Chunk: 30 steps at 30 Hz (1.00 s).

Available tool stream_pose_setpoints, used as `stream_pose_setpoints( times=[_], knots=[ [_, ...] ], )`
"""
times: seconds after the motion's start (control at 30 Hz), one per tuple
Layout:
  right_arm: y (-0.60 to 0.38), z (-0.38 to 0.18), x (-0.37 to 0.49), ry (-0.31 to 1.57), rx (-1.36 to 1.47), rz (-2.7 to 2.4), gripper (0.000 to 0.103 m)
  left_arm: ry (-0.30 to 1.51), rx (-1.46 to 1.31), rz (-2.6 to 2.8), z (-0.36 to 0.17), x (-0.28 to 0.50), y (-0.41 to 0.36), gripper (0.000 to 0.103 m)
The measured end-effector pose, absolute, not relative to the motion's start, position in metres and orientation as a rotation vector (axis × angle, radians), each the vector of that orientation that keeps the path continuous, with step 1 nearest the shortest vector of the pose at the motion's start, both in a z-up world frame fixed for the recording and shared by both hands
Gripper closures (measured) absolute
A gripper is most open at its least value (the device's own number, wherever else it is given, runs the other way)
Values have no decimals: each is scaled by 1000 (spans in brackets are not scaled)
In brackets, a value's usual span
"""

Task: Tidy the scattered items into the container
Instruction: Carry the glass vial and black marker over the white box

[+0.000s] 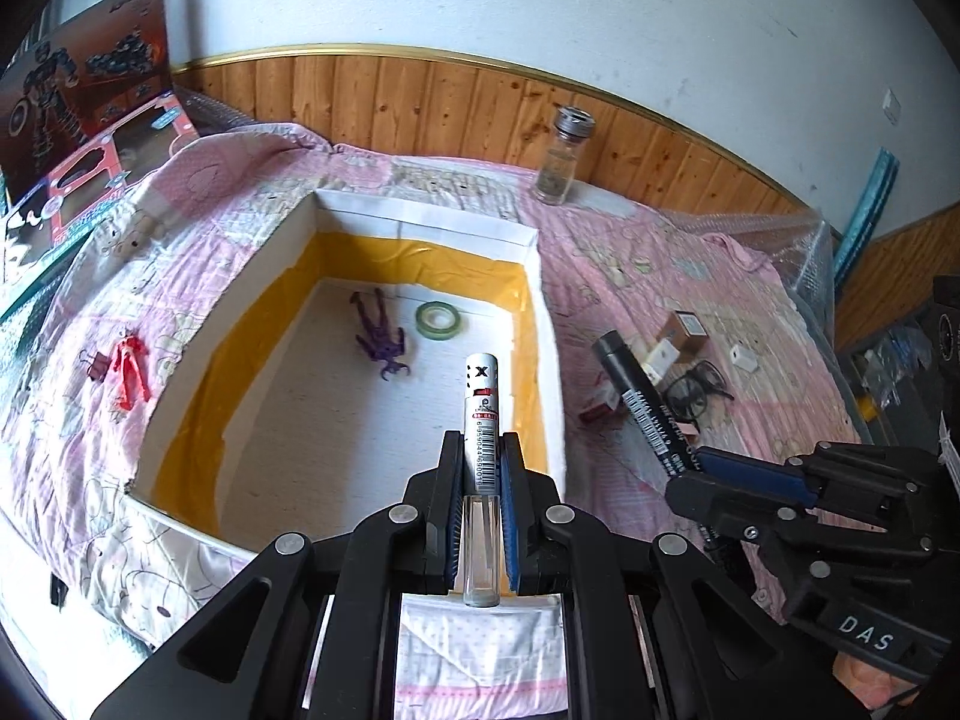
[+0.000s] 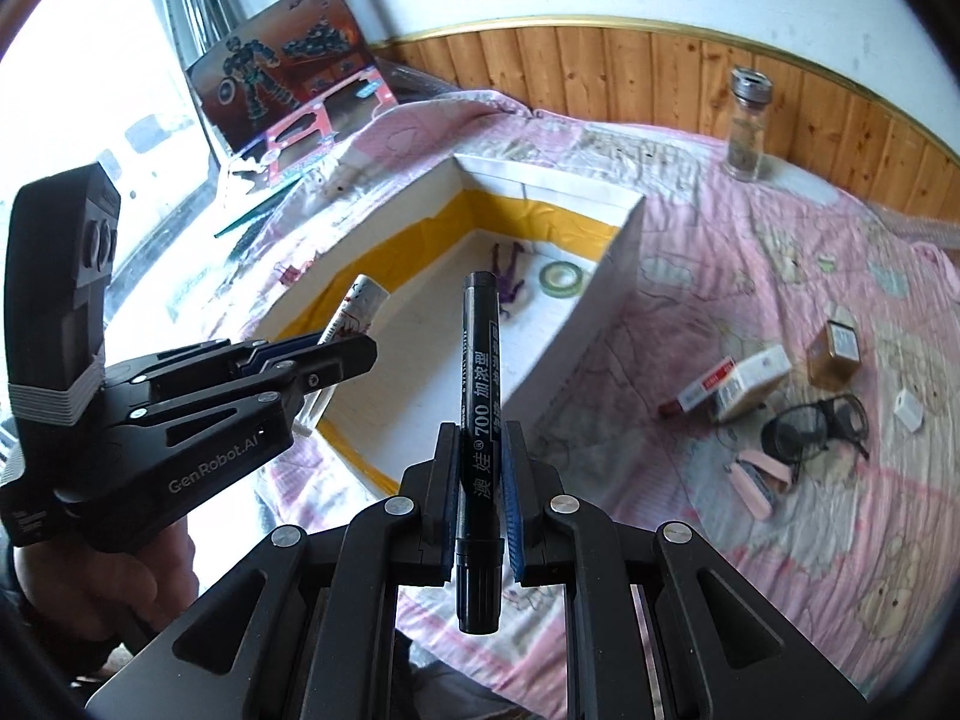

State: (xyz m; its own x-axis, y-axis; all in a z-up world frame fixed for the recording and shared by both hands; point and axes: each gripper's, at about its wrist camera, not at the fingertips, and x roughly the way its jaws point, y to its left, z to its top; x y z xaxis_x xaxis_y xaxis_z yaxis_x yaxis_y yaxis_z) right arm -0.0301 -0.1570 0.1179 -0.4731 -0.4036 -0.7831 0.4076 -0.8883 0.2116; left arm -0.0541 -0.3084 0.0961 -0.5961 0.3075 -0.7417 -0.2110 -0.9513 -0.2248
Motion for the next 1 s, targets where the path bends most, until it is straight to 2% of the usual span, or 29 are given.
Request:
stream_pose_setpoints(
  times=[0.43, 1.0],
  knots=[
    [-196, 113, -70, -23, 1292, -2297, 89, -185, -1260, 2577, 92, -91, -341, 92],
    [-235, 77, -135, -25, 1450, -2194, 89, -161, -1392, 2529, 69, -151, -359, 92]
  ],
)
